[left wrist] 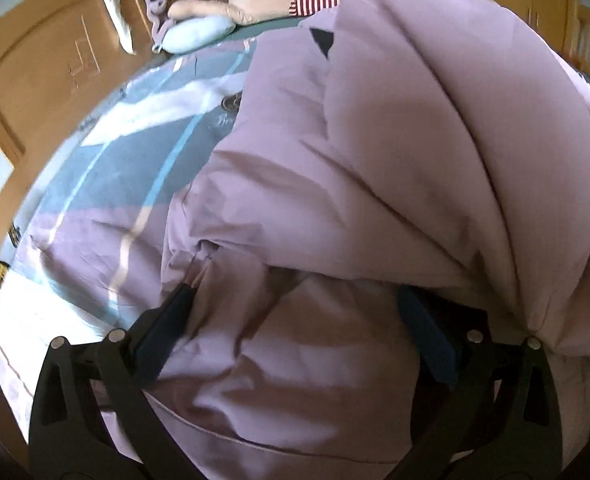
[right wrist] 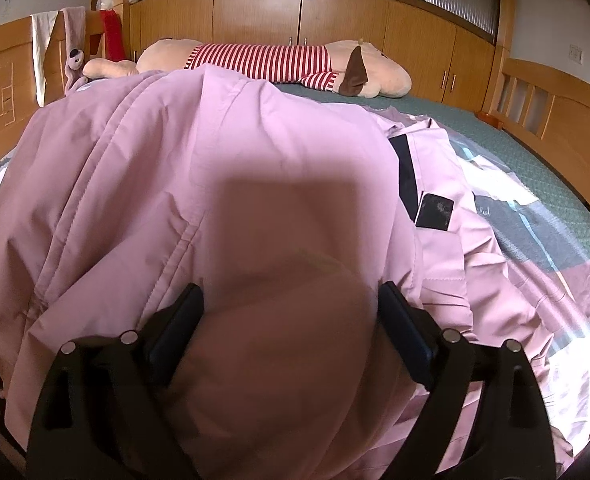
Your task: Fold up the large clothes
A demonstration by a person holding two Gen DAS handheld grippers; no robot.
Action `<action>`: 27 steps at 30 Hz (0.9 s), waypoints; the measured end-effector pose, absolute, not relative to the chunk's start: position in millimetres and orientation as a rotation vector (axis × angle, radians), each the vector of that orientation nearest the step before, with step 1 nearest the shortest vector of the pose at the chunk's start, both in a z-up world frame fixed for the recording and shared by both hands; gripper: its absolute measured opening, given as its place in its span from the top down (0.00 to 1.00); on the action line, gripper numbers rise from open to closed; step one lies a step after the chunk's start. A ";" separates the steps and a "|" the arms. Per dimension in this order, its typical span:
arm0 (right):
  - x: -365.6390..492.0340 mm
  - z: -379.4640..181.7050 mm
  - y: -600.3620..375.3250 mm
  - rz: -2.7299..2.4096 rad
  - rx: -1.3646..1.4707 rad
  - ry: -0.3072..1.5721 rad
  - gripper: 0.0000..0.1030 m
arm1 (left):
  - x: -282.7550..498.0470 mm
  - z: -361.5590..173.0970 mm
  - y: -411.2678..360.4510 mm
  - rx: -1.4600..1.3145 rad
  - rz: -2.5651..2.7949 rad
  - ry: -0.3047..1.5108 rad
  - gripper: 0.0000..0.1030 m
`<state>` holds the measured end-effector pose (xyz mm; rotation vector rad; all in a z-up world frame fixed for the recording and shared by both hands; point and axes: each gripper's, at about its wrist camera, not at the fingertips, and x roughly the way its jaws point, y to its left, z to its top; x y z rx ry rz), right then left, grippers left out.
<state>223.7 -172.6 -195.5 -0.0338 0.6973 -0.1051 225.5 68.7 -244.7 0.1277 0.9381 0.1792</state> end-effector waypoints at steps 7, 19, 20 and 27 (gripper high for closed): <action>223.3 -196.0 -173.0 -0.101 -0.025 0.696 0.12 | 211.3 -225.7 85.1 -0.053 0.131 0.890 0.02; 224.0 -196.5 -174.3 -0.094 -0.013 0.696 0.12 | 225.2 -254.8 50.6 0.128 0.079 0.980 0.02; 224.2 -196.5 -174.2 -0.095 -0.014 0.696 0.12 | 224.5 -253.3 49.4 0.133 0.079 0.969 0.02; 201.3 -170.5 -182.6 -0.056 0.044 0.629 0.12 | 225.3 -253.1 51.4 0.114 0.075 0.969 0.02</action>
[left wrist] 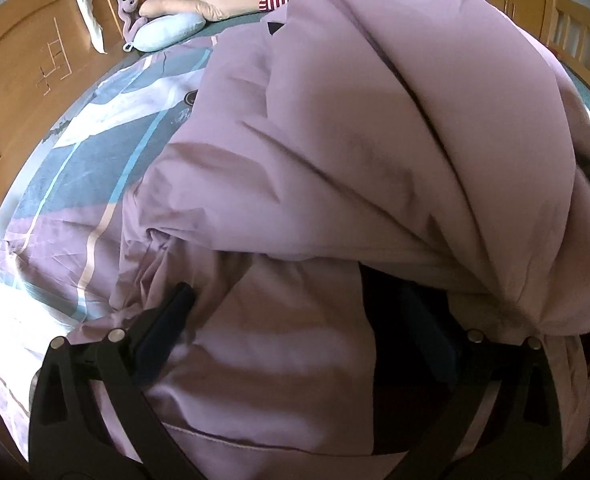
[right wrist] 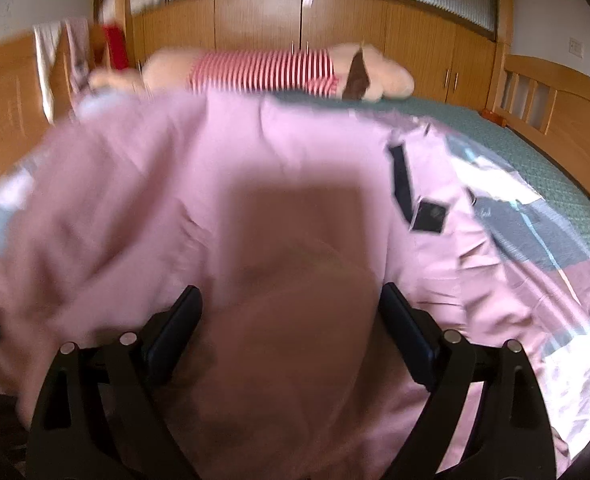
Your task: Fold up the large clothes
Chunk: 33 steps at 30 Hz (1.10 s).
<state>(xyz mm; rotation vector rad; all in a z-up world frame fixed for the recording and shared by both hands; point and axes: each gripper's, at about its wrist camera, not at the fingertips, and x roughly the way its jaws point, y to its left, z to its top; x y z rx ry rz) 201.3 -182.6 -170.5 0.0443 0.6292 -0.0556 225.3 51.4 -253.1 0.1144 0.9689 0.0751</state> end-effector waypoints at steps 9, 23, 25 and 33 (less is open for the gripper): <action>137.1 -150.6 -211.1 -0.101 0.032 0.691 0.01 | 225.5 -253.5 51.3 0.119 0.079 0.965 0.02; 135.4 -220.3 -241.1 -0.180 0.046 0.884 0.01 | 204.7 -219.3 40.6 0.124 0.066 0.840 0.02; 135.0 -221.2 -241.2 -0.181 0.044 0.880 0.01 | 195.4 -207.5 33.8 0.152 0.050 0.808 0.02; 134.7 -217.1 -240.0 -0.176 0.050 0.884 0.01 | 131.0 -217.7 53.9 0.021 0.007 0.928 0.02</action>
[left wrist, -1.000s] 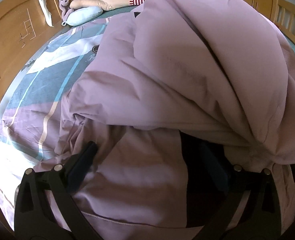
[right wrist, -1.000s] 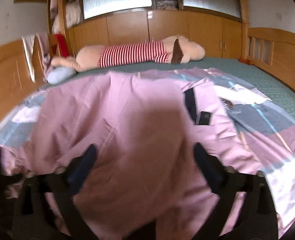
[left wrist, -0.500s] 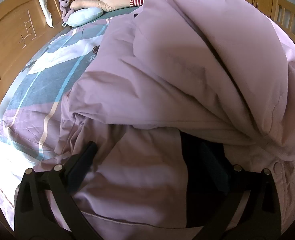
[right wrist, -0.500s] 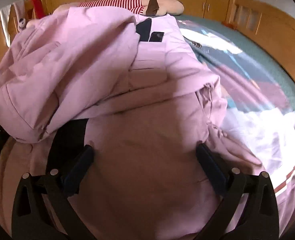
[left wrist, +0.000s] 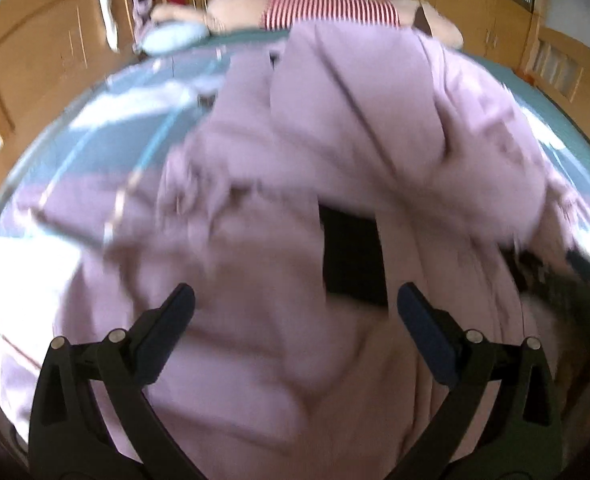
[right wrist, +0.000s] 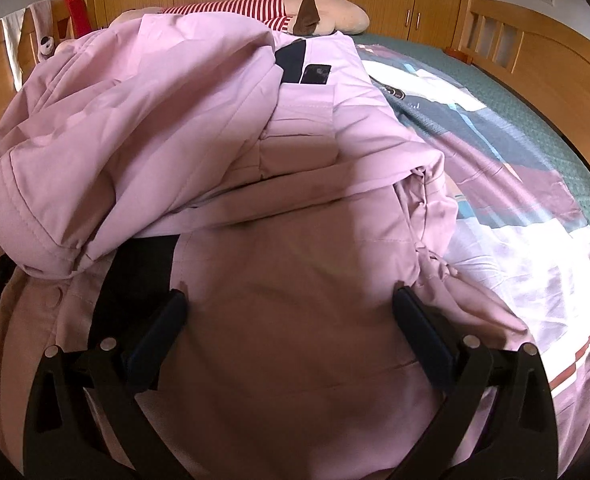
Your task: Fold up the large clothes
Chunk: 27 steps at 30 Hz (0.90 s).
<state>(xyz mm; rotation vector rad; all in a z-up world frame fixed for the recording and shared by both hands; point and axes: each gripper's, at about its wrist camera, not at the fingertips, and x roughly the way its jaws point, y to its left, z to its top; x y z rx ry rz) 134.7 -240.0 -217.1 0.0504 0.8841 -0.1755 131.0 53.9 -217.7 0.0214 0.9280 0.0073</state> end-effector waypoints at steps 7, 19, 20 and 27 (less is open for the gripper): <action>66.9 -183.8 -238.6 0.017 -0.064 0.962 0.01 | 55.6 -217.8 102.0 0.140 0.123 0.911 0.02; -59.8 -191.8 -338.3 -0.048 0.172 1.301 0.01 | -1.9 -219.0 221.4 -0.171 0.025 1.157 0.02; -63.9 -197.3 -341.2 -0.006 0.230 1.315 0.01 | -1.8 -222.9 232.8 -0.261 -0.013 1.180 0.02; -71.1 -207.1 -327.7 0.130 0.298 1.344 0.26 | -7.0 -236.2 283.6 -0.555 -0.181 1.258 0.09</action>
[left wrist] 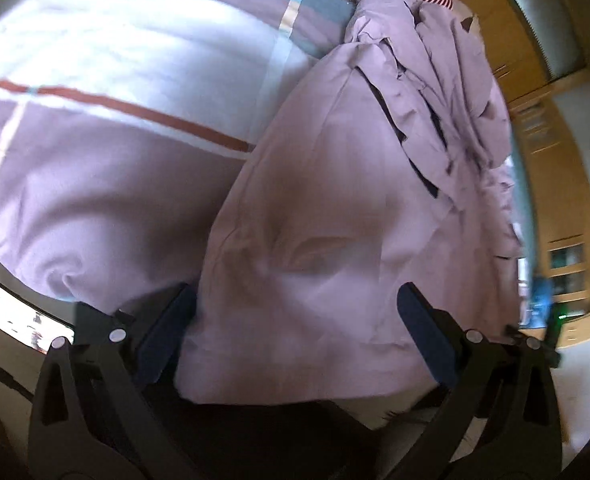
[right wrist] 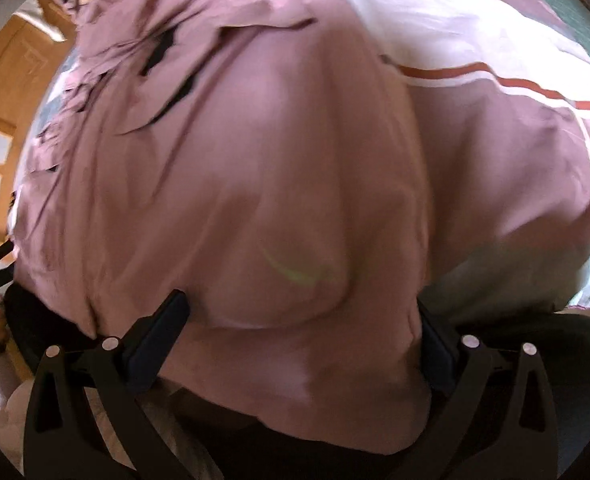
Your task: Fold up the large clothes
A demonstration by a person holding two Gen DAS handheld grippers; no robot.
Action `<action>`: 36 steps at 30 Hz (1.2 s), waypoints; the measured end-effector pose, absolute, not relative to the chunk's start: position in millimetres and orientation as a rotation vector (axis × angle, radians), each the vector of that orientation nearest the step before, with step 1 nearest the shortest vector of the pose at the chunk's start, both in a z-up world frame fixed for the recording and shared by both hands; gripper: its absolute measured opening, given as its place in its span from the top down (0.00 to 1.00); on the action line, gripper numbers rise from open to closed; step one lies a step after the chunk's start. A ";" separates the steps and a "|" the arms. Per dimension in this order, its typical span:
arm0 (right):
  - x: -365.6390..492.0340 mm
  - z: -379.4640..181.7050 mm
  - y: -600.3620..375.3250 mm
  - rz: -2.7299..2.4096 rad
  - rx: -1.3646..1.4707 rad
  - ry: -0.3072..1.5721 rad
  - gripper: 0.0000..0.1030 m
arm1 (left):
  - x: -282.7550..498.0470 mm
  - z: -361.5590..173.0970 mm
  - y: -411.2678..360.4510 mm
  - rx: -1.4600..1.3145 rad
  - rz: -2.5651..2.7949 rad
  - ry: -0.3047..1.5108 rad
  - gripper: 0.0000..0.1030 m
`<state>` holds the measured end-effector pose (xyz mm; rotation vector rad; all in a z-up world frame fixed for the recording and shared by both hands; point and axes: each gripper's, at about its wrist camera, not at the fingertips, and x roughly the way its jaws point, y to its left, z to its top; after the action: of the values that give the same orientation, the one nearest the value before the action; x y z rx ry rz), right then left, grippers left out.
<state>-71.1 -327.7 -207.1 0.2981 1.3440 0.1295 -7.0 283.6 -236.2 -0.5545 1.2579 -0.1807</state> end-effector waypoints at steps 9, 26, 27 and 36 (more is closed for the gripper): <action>-68.4 -163.1 -335.6 0.287 0.451 1.247 0.89 | -28.0 -216.9 296.5 -0.665 -0.294 1.196 0.87; 109.0 -41.0 -403.4 0.462 1.034 0.615 0.90 | 126.5 -64.3 302.1 -0.785 -0.445 0.671 0.88; 126.5 -40.4 -405.9 0.434 1.043 0.609 0.90 | 154.0 -54.8 296.9 -0.755 -0.411 0.663 0.87; 270.5 -138.9 -429.3 0.089 1.206 0.668 0.89 | 274.7 -98.5 290.1 -0.786 -0.133 0.686 0.42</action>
<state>270.5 -429.3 -138.9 1.2061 0.6681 0.0893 274.7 290.1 -98.5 -0.7863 0.6858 -0.1331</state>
